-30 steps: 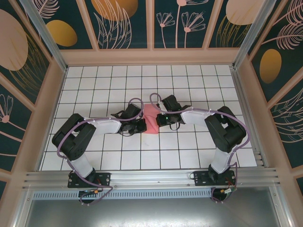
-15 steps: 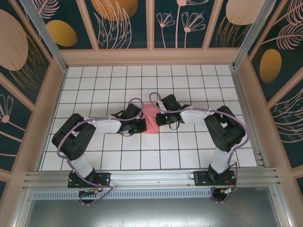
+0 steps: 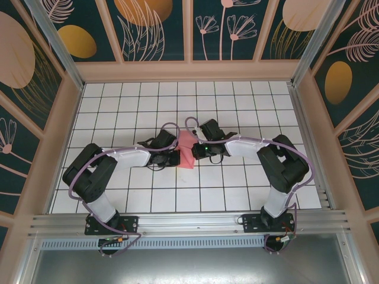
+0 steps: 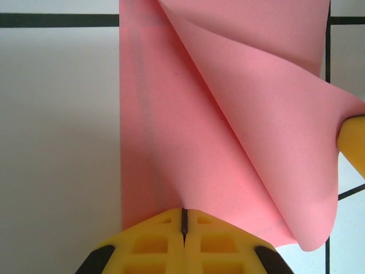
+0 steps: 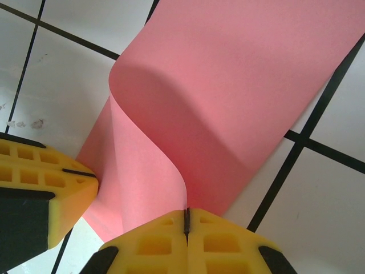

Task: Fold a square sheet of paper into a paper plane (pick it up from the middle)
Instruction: Fold the triangle a second time at the center of the table.

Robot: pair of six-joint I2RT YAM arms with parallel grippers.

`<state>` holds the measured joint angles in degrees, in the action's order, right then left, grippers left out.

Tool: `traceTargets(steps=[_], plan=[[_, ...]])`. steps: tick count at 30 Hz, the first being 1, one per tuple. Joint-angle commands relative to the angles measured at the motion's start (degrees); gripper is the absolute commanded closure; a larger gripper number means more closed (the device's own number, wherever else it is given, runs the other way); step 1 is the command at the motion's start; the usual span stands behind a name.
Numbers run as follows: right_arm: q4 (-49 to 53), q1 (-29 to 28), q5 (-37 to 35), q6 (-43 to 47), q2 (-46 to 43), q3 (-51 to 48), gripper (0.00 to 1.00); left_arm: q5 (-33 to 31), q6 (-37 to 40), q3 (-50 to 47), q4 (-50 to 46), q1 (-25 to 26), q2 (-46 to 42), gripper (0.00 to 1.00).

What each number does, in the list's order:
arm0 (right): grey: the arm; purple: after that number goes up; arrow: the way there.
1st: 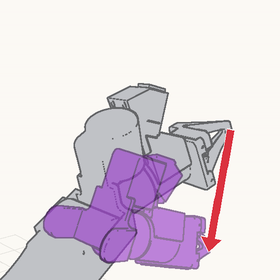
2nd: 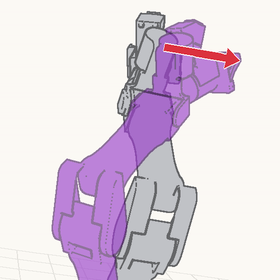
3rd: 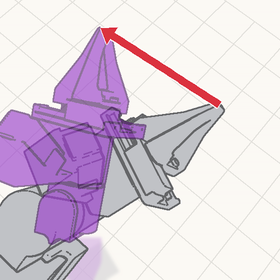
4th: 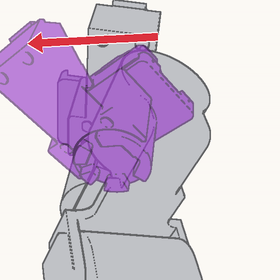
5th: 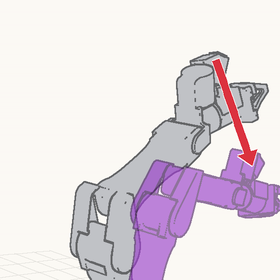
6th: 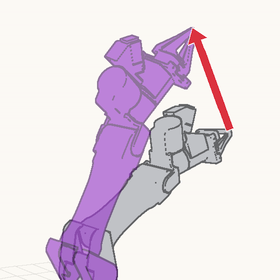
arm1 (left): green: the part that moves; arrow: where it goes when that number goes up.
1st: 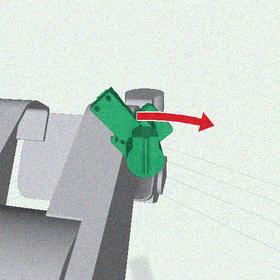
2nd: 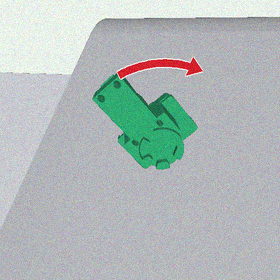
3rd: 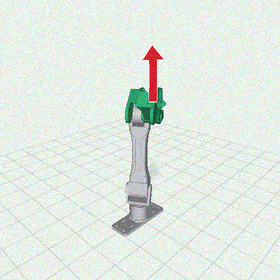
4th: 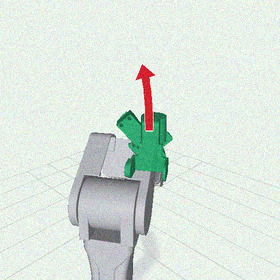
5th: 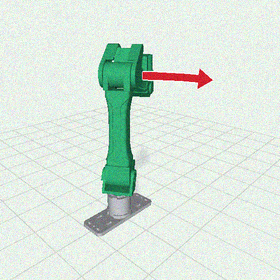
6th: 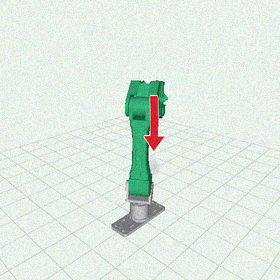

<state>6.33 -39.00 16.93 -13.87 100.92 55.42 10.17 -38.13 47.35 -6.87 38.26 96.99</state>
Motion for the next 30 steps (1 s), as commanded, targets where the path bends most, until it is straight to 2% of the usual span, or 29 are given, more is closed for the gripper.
traceTargets(steps=[1, 30], plan=[[0.46, -0.28, -0.14, 0.04, 1.11, 1.84, 1.00, -1.36, 1.85, 0.51, -4.12, -0.23, 0.13, 0.97], [1.06, -0.28, -2.85, 0.97, 4.95, 4.01, 1.00, -1.78, 1.03, 0.64, -3.92, -0.21, 0.44, 0.97]])
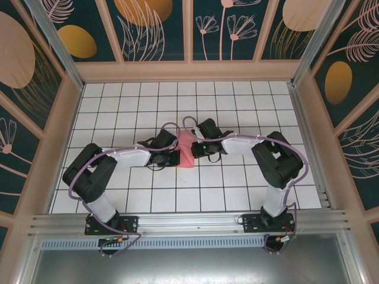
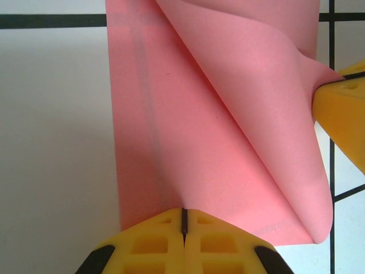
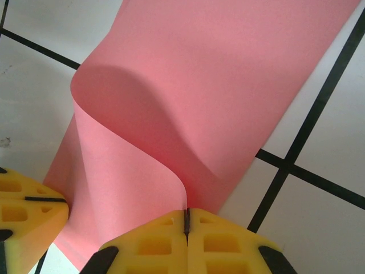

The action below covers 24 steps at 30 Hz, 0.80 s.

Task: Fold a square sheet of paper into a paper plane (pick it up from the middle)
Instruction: Fold the triangle a second time at the center of the table.

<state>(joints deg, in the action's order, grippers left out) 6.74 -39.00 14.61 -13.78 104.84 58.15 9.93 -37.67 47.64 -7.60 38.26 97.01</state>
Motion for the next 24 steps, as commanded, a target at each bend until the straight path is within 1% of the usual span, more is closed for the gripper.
traceTargets(steps=[1, 9, 15, 19, 22, 24], plan=[[0.57, -0.28, -0.34, 0.90, 1.21, 1.41, 1.00, -1.56, 0.58, 0.35, -3.14, -0.21, 0.43, 0.97], [0.72, -0.28, -1.11, 0.52, 2.37, 1.35, 1.00, -1.66, 0.40, 0.26, -3.04, -0.26, 0.23, 0.96], [0.78, -0.28, -1.77, 0.31, 2.66, 0.35, 1.00, -2.09, -1.10, -0.09, -2.22, -0.29, -1.39, 0.94], [0.51, -0.27, -1.52, 0.24, 2.66, -0.25, 1.00, -2.23, -3.33, 0.26, -1.22, -0.29, -5.12, 0.88], [0.51, -0.28, -1.52, 0.30, 2.66, -0.38, 1.00, -4.31, -6.02, 0.25, 0.13, -0.52, -9.54, 0.84], [0.60, -0.28, -1.52, 0.30, 2.68, -0.47, 1.00, -4.27, -7.89, -0.51, 2.44, -1.22, -12.17, 0.83]])
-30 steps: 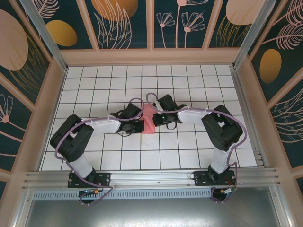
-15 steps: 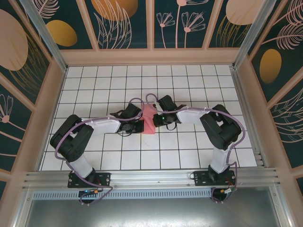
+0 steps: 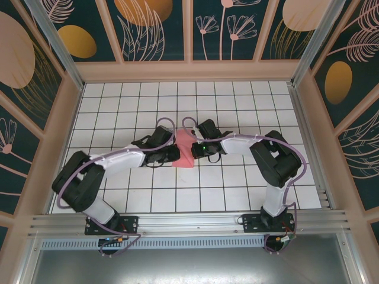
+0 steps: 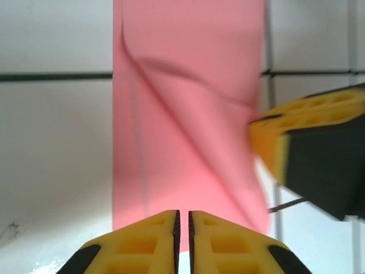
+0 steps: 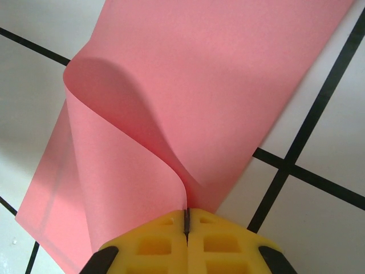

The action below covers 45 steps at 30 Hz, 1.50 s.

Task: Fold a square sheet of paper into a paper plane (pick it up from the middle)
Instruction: Fold the triangle a second time at the center of the table.

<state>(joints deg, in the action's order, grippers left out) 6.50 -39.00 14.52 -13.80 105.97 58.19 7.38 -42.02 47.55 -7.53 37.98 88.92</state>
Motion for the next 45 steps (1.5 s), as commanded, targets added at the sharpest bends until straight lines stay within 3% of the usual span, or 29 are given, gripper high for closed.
traceTargets(steps=[1, 7, 11, 16, 30, 45], plan=[[0.75, -0.28, -1.34, 0.35, 1.56, -0.54, 1.00, -0.99, -5.15, -1.20, 4.45, -1.46, -5.11, 0.83], [0.56, -0.28, -1.16, 0.27, 1.88, -0.42, 1.00, 10.57, -16.90, -8.53, 26.51, -6.66, -4.43, 0.92], [0.46, -0.28, -1.16, 0.34, 2.19, -0.27, 1.00, 13.81, -19.85, -9.32, 34.00, -7.14, 0.02, 1.00], [0.59, -0.28, -0.99, 0.35, 2.62, -0.19, 1.00, 15.95, -22.29, -10.54, 40.59, -7.13, 3.39, 1.00], [1.14, -0.28, -1.30, 0.62, 2.81, 0.26, 1.00, 20.52, -21.60, -8.11, 41.85, -7.10, 11.10, 1.00], [1.15, -0.28, -0.78, 0.40, 3.13, 0.74, 1.00, 19.82, -20.86, -7.95, 41.18, -7.08, 16.83, 1.00]])
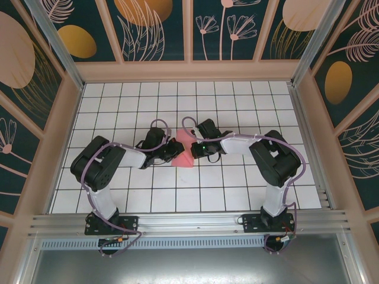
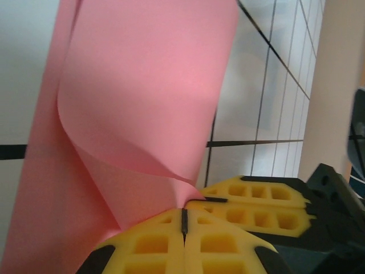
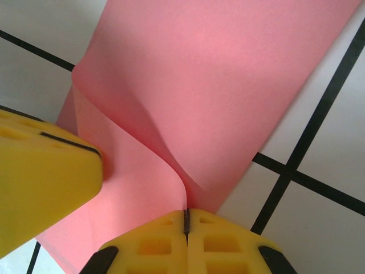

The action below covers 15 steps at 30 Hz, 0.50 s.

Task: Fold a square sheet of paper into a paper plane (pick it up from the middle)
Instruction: Fold the triangle a second time at the center of the table.

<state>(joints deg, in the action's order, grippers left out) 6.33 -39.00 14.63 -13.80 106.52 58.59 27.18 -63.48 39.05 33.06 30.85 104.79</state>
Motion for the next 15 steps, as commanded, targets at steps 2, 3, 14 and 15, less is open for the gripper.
traceTargets(steps=[2, 3, 14, 15], plan=[[1.42, -0.28, -0.88, 0.36, 2.64, 0.58, 1.00, -1.08, 0.75, 0.20, -0.90, 0.09, 1.10, 1.00], [1.32, -0.28, -0.79, 0.35, 2.63, 0.72, 1.00, -1.54, 0.90, -0.19, -1.07, 0.09, 1.11, 1.00], [1.38, -0.28, 0.40, -1.34, 0.91, 1.98, 0.95, -2.80, 1.23, -0.97, -2.82, 0.02, 3.64, 1.00], [1.58, -0.28, 0.28, -1.76, 0.25, 2.22, 0.94, -3.01, 1.37, -1.07, -3.17, 0.08, 3.57, 1.00]])
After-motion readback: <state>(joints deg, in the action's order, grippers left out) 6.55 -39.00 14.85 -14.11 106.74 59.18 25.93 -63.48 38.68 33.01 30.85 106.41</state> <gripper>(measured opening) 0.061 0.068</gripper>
